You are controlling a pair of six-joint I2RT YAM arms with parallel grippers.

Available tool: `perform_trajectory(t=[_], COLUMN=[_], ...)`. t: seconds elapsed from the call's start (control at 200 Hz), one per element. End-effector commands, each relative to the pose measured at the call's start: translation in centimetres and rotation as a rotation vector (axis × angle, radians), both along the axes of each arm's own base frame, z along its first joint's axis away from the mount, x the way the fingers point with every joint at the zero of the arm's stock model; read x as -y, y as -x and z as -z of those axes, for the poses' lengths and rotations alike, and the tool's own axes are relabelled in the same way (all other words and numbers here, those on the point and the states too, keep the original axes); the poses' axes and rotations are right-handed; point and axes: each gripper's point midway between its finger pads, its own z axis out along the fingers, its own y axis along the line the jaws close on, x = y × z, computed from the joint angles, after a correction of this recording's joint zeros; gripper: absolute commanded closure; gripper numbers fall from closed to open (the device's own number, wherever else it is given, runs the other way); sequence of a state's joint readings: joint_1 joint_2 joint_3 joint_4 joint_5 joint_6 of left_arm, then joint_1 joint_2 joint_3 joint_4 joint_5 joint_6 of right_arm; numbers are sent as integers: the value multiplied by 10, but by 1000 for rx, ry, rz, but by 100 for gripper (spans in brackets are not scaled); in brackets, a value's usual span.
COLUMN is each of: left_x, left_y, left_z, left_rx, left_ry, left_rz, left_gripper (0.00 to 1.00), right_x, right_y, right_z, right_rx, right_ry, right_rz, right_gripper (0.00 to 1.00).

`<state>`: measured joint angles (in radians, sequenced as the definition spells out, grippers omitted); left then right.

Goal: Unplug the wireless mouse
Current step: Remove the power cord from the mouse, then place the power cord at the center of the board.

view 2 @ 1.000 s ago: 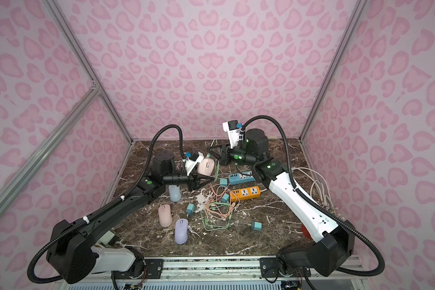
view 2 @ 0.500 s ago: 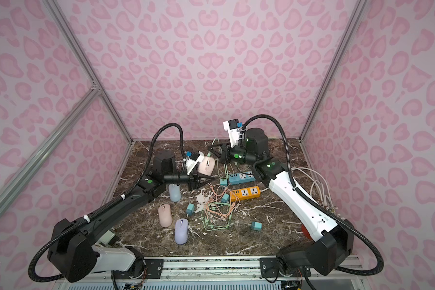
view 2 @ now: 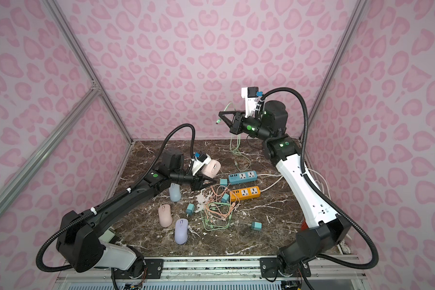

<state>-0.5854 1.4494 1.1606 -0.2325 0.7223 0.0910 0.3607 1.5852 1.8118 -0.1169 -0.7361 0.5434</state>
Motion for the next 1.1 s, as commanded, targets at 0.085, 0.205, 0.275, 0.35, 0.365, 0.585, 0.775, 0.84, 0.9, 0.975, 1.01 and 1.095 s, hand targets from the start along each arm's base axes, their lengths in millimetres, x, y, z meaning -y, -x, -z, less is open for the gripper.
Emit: perform_trajectory(t=[0.085,0.205,0.275,0.35,0.365,0.585,0.775,0.84,0.9,0.975,1.01,1.095], left_x=[-36,-69,-77,-82,-83,-94,-94,-94,-95,-96,-97,-98], left_y=[-35,-58,-55,-49,-48,-43,-43,-44,-46,-48,-50,-52], left_z=[4,-16,-35,-47,-48,-59,-66,-64,-63,-58,-56,-52], left_rx=[55,74,122,176,184,233,227,215,209,198,194,186], left_ry=[-115,-61,5,31,31,30,61,61,59,47,40,28], left_rz=[-232,-380,-384,-391,-394,-422,-422,-424,-431,-443,-452,-466], left_gripper=[98,98,98,98,98,98,98,98,98,98,98,98], right_x=[-38,-80,-97,-110,-112,-137,-119,-116,-112,-109,-106,-93], right_y=[-31,-57,-75,-87,-87,-54,-46,-43,-41,-34,-29,-19], right_z=[28,56,72,97,103,201,279,293,299,303,304,307], right_rx=[-77,-121,-159,-224,-237,-363,-494,-520,-529,-530,-526,-516], right_ry=[-17,16,36,50,54,129,178,196,222,251,260,284], right_rz=[-85,-180,-211,-233,-237,-231,-142,-140,-135,-139,-137,-108], right_gripper=[100,100,100,100,100,100,100,100,81,47,39,34])
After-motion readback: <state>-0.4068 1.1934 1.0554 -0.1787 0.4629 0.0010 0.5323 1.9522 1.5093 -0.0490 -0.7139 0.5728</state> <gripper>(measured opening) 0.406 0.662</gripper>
